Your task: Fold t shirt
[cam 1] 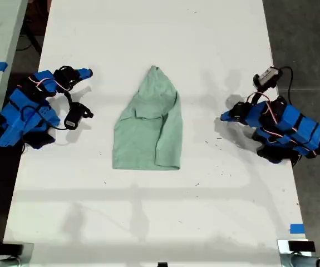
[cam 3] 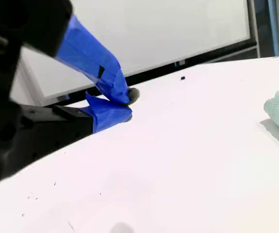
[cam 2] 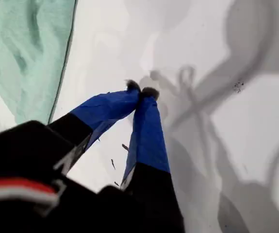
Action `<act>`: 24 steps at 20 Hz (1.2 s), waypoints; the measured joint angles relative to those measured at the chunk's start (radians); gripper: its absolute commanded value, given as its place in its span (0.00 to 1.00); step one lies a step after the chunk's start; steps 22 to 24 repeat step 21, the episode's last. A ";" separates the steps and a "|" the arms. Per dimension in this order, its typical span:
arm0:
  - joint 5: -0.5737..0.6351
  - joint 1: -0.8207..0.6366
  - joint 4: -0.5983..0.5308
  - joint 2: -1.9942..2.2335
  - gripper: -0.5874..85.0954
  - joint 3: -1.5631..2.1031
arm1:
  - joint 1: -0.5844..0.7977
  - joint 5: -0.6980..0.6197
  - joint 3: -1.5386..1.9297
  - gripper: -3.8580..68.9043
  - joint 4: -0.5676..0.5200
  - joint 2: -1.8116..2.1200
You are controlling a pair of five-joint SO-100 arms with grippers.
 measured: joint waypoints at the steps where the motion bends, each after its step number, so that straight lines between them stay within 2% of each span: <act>1: 0.000 0.000 0.000 0.000 0.01 0.000 | 0.009 -0.002 0.000 0.07 0.000 0.002; 5: 0.000 0.000 0.000 0.000 0.01 0.000 | -0.002 0.025 0.000 0.07 0.063 0.002; 24: 0.000 0.000 0.000 0.000 0.01 0.000 | 0.020 0.017 0.000 0.07 0.064 0.002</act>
